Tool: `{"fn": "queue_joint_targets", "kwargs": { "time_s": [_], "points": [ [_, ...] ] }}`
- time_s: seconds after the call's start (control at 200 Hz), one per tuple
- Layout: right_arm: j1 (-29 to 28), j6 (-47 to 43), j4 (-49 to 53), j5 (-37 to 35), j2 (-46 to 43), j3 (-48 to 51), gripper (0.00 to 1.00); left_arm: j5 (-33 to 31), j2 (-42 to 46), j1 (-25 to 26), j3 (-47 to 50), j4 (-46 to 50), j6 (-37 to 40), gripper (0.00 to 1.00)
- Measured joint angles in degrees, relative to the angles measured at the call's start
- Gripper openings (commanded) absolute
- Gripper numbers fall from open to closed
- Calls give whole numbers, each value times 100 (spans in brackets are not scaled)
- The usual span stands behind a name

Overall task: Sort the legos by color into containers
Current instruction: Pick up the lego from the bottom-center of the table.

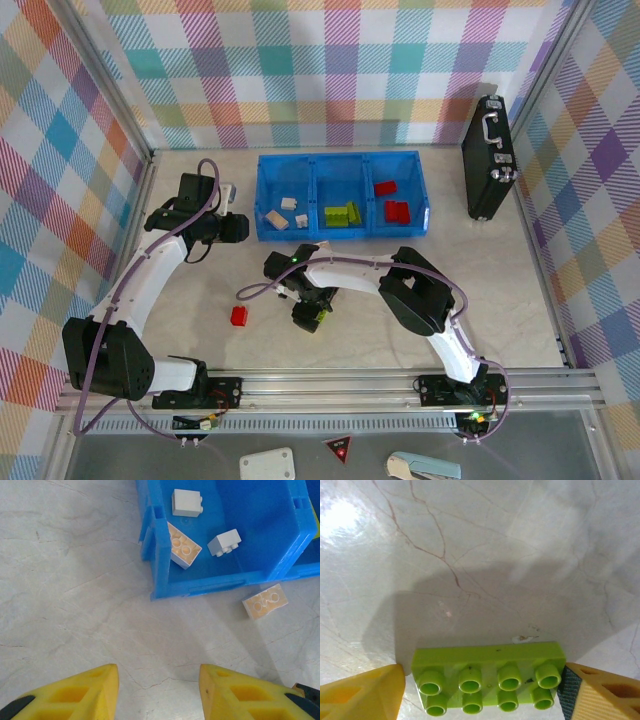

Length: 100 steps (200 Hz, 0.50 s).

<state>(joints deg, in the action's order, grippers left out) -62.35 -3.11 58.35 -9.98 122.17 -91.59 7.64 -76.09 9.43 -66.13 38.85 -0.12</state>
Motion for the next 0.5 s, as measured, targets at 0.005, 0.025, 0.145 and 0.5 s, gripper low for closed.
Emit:
{"fn": "queue_joint_targets", "kwargs": {
  "time_s": [0.005,0.025,0.145,0.5],
  "points": [
    [0,0,-2,0,0,0,77,0,0,0,0,0,0,46],
    [0,0,-2,13,0,0,76,0,0,0,0,0,0,46],
    [0,-24,-2,55,2,0,72,4,0,0,0,0,0,46],
    [-15,-39,2,79,4,-7,67,26,0,0,0,0,0,45]
  ]
}}
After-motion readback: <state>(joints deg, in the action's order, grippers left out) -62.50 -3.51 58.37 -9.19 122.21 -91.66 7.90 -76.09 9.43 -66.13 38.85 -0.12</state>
